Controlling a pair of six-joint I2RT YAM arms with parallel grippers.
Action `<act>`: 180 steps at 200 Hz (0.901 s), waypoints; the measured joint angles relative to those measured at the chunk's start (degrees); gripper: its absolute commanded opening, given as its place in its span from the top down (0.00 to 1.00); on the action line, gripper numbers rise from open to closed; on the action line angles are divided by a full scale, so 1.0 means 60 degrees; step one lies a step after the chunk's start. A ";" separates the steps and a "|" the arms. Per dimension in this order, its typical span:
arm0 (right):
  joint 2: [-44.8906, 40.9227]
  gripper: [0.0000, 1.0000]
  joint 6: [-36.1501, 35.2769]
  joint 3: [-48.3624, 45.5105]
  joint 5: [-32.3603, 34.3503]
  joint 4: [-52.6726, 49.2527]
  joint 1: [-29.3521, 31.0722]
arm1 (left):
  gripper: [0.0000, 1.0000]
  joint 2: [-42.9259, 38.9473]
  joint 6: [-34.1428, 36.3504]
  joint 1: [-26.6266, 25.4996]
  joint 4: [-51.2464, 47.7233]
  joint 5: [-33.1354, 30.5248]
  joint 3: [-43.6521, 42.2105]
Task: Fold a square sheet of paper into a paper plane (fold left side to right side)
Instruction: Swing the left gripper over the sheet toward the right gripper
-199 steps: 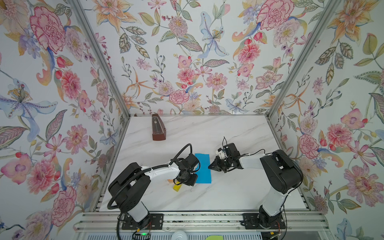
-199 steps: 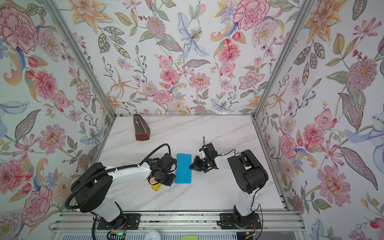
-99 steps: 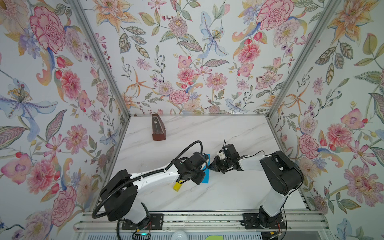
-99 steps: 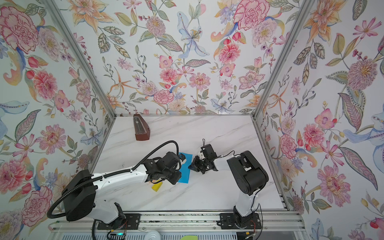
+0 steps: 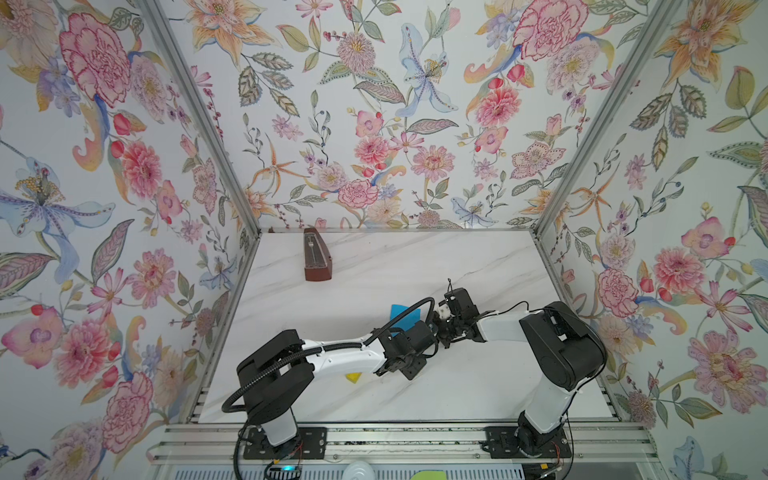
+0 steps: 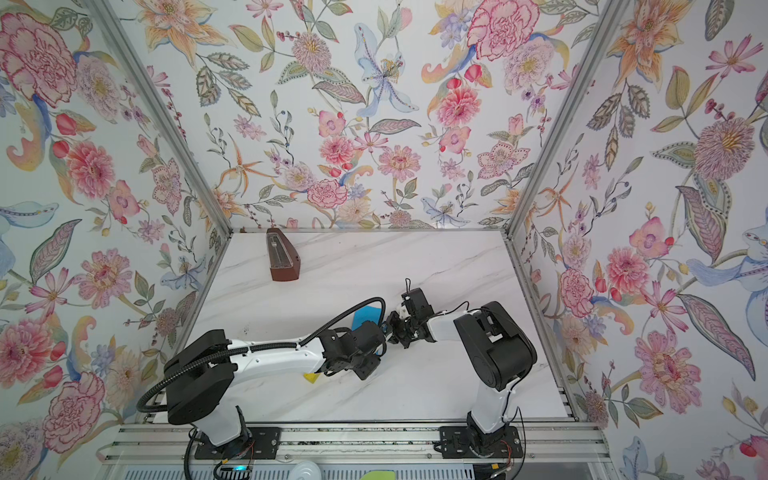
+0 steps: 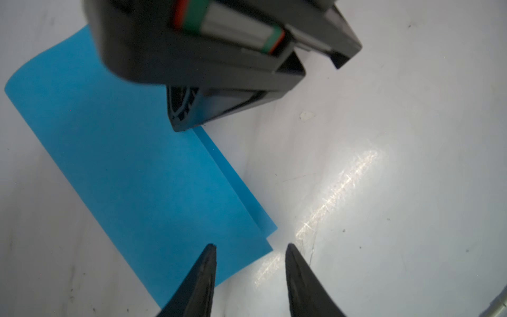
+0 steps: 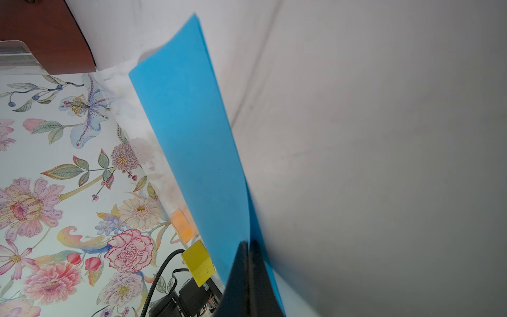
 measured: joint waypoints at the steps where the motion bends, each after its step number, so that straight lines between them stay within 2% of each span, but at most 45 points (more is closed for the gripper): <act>1: 0.0004 1.00 0.0000 0.0000 0.0000 0.0000 0.0000 | 0.55 0.0007 0.0011 0.0000 0.0000 -0.0011 0.0007; 87: 0.0062 1.00 -0.0004 0.0004 -0.0069 0.0091 0.0000 | 0.59 0.0452 0.0459 -0.0015 -0.0557 -0.0637 0.0572; 180: 0.0146 1.00 -0.0040 0.0095 -0.0168 0.0047 0.0000 | 0.88 0.0444 0.0681 -0.0015 -0.1035 -0.0860 0.0597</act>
